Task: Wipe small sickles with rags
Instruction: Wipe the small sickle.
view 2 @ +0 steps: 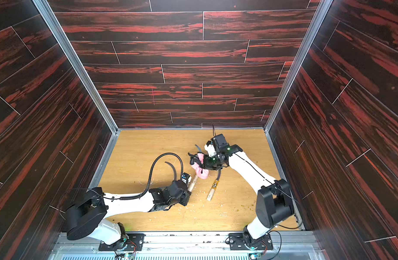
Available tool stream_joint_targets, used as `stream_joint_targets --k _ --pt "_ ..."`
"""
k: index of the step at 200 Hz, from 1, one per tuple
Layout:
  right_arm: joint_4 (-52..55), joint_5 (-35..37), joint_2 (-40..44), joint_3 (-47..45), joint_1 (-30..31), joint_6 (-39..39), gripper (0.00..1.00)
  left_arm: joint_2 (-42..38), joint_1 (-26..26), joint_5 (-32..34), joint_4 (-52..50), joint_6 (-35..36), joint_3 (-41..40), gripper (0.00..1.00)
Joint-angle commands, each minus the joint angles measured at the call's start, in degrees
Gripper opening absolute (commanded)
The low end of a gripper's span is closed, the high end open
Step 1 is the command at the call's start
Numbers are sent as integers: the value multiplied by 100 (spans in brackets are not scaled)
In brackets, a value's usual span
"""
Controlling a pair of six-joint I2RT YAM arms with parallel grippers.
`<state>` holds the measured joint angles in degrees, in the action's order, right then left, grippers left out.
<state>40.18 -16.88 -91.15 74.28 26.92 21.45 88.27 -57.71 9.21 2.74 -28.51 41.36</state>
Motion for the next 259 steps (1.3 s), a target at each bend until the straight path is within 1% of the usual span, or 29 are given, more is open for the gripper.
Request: stream_joint_targets --k 1,30,35,62,101,144,197,217,259 --pt "-85 -122 55 -227 -24 96 0 38 11 66 -345 -41 22 7" --pt "-283 -254 -284 -398 -20 113 0 -105 14 169 -377 -75 -23 6" --pt "-343 -493 -333 -440 -20 129 0 -124 14 204 -400 -77 -23 7" --pt "-571 -964 -646 -627 32 140 0 -178 14 291 -446 -91 12 5" --pt "-648 -1130 -1128 -671 289 105 0 -170 12 316 -431 -51 87 5" --pt "-765 -1203 -1389 -652 620 227 0 -148 12 362 -433 -23 172 5" --pt "-960 -812 -1934 -667 1070 544 0 -64 11 334 -397 27 346 5" --pt "-1258 -826 -2213 -781 1080 704 0 -95 15 336 -371 29 333 5" --pt "-1338 -617 -2753 -661 985 737 0 -228 14 329 -356 -41 163 5"
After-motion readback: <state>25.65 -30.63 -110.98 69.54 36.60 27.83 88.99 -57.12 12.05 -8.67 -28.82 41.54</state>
